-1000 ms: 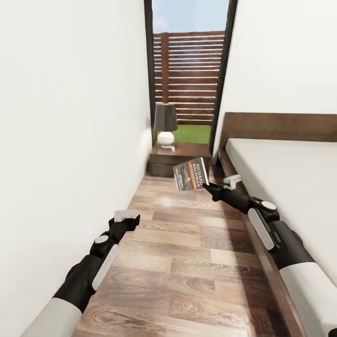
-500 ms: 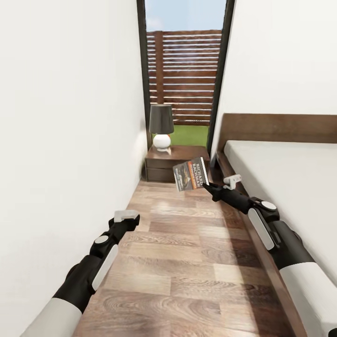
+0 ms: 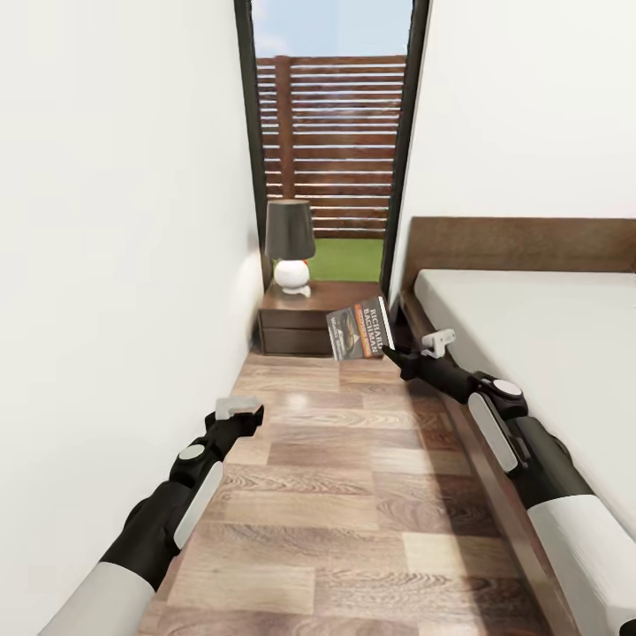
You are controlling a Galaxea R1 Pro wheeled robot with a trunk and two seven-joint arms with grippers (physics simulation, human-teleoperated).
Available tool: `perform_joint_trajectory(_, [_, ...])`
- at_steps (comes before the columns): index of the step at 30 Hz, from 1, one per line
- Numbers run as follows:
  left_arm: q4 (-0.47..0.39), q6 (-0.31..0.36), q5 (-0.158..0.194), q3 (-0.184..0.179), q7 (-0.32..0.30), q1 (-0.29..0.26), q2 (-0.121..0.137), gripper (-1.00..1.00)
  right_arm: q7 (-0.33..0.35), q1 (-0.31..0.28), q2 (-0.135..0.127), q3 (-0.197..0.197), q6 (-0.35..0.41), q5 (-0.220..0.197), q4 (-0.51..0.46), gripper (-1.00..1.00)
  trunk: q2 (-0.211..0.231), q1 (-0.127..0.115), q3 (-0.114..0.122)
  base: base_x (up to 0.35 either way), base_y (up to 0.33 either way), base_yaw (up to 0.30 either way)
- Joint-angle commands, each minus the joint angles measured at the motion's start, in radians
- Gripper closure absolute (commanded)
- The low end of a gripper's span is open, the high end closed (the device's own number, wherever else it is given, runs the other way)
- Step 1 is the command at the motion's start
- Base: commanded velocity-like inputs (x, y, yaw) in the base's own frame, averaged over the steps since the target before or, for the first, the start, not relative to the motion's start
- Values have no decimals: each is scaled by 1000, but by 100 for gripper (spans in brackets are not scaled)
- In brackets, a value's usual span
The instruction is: In the bedroom, move the book from the bed onto either nightstand, and place the two sandals side by side next to the bed.
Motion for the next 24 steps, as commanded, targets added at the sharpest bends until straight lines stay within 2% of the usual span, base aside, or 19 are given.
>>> perform_joint_trajectory(1, [-2, 3, 11, -4, 10, -1, 1, -100, -1, -1, -1, 1, 9, -14, -1, 100, 0, 0, -1, 331, 0, -47])
perform_joint_trajectory(24, [-1, 2, 9, -6, 11, -1, 1, -100, -2, -1, -1, 1, 10, -13, -3, 100, 0, 0, -1, 329, -87, -3])
